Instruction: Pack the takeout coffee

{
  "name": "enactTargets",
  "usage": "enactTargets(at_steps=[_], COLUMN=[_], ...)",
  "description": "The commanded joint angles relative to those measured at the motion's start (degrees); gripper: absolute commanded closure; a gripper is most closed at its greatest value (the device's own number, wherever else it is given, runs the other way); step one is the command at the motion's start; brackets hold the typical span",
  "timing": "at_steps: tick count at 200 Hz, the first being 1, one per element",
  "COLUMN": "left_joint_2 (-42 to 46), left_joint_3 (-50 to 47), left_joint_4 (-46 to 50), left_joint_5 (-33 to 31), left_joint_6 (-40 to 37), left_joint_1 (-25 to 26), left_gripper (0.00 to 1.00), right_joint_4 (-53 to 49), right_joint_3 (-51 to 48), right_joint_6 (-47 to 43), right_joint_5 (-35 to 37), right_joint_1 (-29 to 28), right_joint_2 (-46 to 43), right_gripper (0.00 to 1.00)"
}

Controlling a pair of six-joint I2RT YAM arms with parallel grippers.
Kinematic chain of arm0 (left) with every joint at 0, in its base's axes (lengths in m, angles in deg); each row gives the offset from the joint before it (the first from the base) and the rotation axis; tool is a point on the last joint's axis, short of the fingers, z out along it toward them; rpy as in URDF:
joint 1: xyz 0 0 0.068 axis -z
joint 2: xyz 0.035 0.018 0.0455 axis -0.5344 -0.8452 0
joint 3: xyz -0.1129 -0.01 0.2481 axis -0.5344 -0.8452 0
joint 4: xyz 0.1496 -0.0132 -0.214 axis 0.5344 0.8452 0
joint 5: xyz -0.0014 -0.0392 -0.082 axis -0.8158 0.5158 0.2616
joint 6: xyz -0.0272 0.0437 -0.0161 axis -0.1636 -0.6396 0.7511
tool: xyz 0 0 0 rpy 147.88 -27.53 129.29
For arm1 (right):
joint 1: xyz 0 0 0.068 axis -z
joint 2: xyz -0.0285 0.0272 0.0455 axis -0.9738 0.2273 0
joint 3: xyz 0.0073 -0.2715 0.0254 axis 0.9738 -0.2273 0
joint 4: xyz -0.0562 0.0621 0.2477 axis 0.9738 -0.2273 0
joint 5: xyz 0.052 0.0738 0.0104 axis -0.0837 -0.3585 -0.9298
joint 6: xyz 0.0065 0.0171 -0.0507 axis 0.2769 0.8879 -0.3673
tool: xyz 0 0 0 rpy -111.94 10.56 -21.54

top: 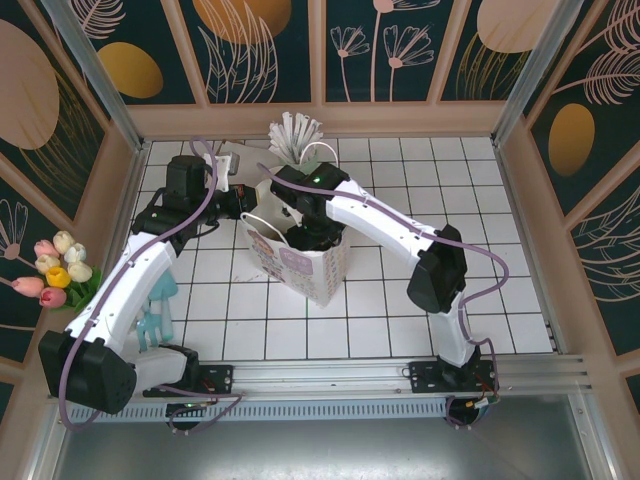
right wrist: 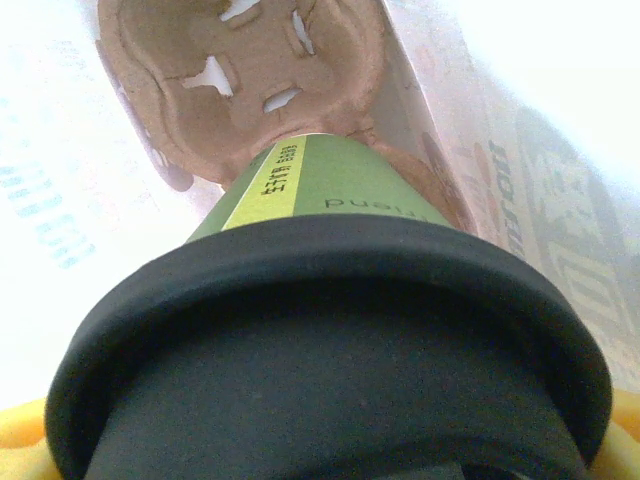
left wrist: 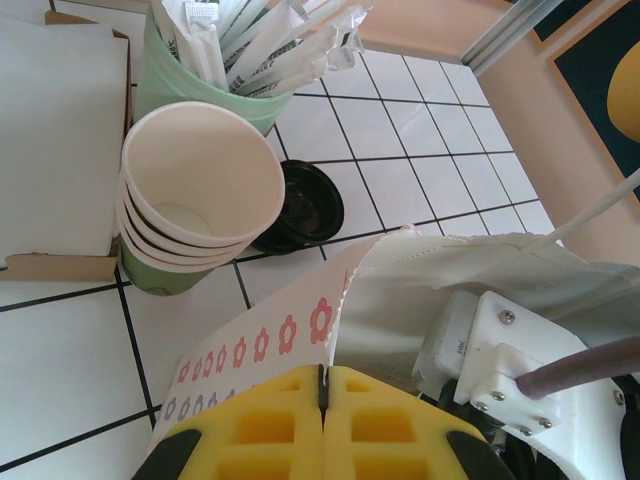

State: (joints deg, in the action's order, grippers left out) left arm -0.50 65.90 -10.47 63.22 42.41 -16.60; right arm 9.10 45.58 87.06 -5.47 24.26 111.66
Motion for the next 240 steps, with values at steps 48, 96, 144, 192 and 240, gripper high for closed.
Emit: enactTargets(at_steps=[48,96,144,192,240], left_joint_2=[1.13,1.46,2.45,3.63,4.11], left_joint_3=[-0.07,0.02,-0.07,-1.20,-0.87], left_joint_4=[-1.13,-2.57,-4.01,-7.53,-9.15], left_joint_5=[-2.24,-0.50,-0.61,1.93,4.18], left_joint_6=[-0.66,-1.02,-0.74,-0.59,0.37], left_joint_1=[-0.03,-0.05,-0.06,0.00,0.00], left_gripper=[1.00,1.00,1.00,1.00,1.00], right_joint_4=[-0.91,-0.91,-0.86,-0.91,-0.97], right_joint_3=[1.69,2.21,2.96,2.16,-2.56], right_joint_6=[0.77,0.86,1.72,5.20,6.25], right_joint_5=[0.00,-0.23,-0.93,-1.25,0.31], right_joint_1=[-0.31,-0.51,-0.65,-0.77,0.13], right_joint_2=[0.63,0.49,-0.10,-2.23,-2.35], right_gripper=[0.48,0.49,0.49,0.50,0.50])
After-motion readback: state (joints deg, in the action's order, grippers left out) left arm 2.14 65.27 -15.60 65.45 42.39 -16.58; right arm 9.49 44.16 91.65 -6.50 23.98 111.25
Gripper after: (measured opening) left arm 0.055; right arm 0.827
